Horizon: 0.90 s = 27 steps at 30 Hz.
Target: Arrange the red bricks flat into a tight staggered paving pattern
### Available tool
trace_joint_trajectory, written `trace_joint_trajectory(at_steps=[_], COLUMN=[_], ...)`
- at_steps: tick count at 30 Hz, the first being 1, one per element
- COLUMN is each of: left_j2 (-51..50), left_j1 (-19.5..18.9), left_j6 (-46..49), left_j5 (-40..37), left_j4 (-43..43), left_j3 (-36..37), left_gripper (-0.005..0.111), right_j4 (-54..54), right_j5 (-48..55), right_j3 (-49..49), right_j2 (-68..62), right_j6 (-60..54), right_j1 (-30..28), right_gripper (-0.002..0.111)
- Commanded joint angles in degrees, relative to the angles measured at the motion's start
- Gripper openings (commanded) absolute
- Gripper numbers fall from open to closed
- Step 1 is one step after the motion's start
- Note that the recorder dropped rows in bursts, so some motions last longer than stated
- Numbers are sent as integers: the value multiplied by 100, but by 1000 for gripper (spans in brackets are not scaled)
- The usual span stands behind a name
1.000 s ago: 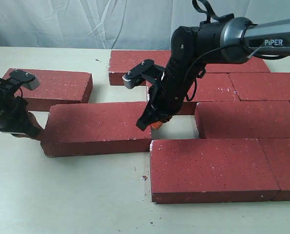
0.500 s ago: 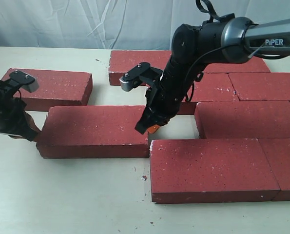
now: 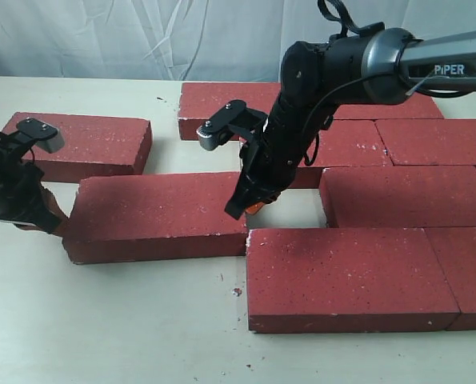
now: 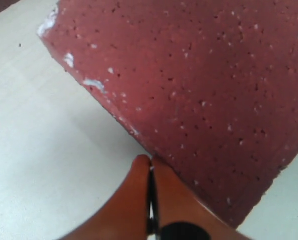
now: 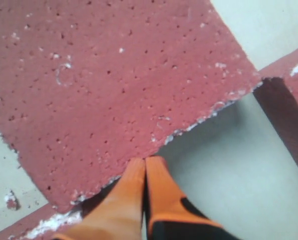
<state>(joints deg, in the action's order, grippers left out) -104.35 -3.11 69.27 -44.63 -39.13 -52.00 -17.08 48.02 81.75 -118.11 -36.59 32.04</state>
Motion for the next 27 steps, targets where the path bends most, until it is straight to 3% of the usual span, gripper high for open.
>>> trace_joint_trajectory(at_steps=[1,12,19,23,27], left_j2=[2,2,2,14,60], left_j1=[39,39,39,11,-123], left_j6=[29,122,122,122,122], left_j5=[-495,-267,-22,-10,102], left_j4=[-272,-272,-259,-176,-265], left_j3=[-13,-13,-13,-13,-13], left_gripper=[0,0,0,0,0], right_j4=[117,1062,1016,66,-1227], right_j5=[-97,-491,-591,249,911], right_j3=[17,17,17,231,110], right_j2=[73,73,85,473,914], right_j6=[89,880,944,691,-946], right_j1=[-2,-2,-2,122,440], right_gripper=[-1,-1,-1,-1,-1])
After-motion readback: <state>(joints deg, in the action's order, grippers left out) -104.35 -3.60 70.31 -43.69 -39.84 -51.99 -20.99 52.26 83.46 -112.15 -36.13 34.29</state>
